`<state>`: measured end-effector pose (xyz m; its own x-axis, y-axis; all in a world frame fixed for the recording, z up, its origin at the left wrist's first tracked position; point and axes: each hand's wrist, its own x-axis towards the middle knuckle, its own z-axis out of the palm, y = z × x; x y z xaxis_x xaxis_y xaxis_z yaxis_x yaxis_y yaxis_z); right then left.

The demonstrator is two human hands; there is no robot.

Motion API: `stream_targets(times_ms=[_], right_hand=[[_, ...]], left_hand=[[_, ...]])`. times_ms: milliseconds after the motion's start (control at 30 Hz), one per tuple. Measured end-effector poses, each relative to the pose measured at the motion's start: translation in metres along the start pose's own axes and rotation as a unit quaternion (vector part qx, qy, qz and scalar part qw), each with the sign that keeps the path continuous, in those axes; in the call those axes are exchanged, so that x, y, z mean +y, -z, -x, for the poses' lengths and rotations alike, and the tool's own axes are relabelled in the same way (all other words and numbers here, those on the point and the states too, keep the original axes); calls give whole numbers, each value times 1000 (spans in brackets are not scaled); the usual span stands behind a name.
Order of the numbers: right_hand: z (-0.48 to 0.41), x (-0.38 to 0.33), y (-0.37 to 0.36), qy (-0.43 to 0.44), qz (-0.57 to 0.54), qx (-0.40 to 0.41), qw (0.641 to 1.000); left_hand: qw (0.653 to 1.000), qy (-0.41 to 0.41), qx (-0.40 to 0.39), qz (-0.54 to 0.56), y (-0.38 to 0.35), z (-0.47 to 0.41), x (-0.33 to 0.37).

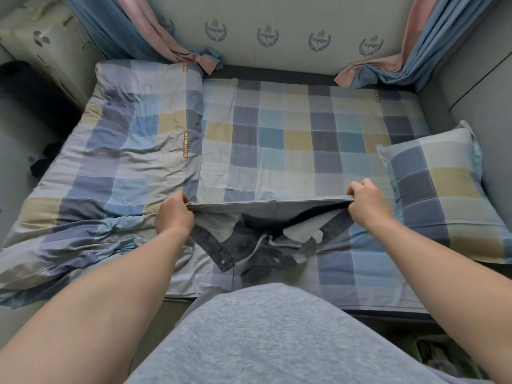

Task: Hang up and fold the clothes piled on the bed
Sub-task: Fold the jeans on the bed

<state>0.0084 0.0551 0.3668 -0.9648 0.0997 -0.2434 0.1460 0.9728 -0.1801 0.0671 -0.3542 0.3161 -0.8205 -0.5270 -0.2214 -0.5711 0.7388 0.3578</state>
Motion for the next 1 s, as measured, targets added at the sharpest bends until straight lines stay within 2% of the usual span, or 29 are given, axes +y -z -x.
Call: stream_targets(times_ms=[133, 267, 333, 467, 600, 667, 800, 900, 1000], right_hand=[[-4, 16, -3, -48, 26, 15, 998], [-5, 22, -9, -86, -16, 34, 996], [-5, 24, -11, -149, -90, 8, 985], [-4, 33, -22, -314, -303, -70, 897], [0, 44, -29, -341, -326, -120, 874], [0, 44, -29, -364, -353, -150, 849], [-6, 48, -20, -425, -408, -270, 762], [-4, 47, -8, -429, -439, -366, 700], [-2, 40, -1, -418, -511, -391, 641]], left_hand=[[999, 46, -2, -27, 0, -4, -16], [986, 153, -18, 63, 0, -5, -29], [966, 220, -56, 122, 1, -7, -33], [891, 318, -190, 261, 3, -4, -38], [839, 372, -293, 266, 11, -1, -53], [806, 404, -323, 288, 14, -1, -59], [741, 429, -353, 377, 17, -2, -60], [691, 420, -330, 487, 21, -1, -51], [624, 424, -303, 582, 23, -3, -41]])
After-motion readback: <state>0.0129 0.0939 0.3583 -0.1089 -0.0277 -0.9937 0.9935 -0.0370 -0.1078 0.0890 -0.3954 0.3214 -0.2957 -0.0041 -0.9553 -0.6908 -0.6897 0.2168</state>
